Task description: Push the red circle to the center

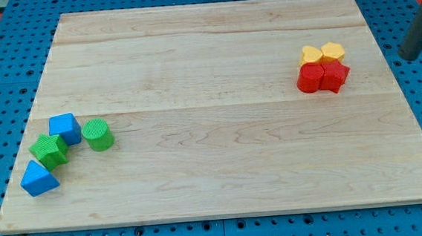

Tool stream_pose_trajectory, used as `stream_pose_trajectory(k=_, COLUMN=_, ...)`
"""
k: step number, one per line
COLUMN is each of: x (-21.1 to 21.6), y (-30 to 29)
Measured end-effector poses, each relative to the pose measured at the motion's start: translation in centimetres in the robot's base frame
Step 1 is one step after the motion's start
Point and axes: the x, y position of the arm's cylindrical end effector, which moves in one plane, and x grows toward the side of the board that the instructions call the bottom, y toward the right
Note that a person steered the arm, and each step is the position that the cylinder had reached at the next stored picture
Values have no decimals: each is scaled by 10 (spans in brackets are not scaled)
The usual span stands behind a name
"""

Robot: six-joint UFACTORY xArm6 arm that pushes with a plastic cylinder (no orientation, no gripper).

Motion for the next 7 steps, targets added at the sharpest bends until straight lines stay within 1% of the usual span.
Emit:
stream_pose_trajectory(k=1, x=43, y=0)
stream_pose_trajectory(k=2, x=77, y=-27)
stream_pose_trajectory(k=3, x=85, y=-77)
stream_pose_trajectory(k=4, x=86, y=-126)
stream_pose_trajectory(k=5, x=83, y=-72)
stream_pose_trajectory(k=6, x=42, y=-58)
stream_pose_trajectory(k=7, x=30, y=-82)
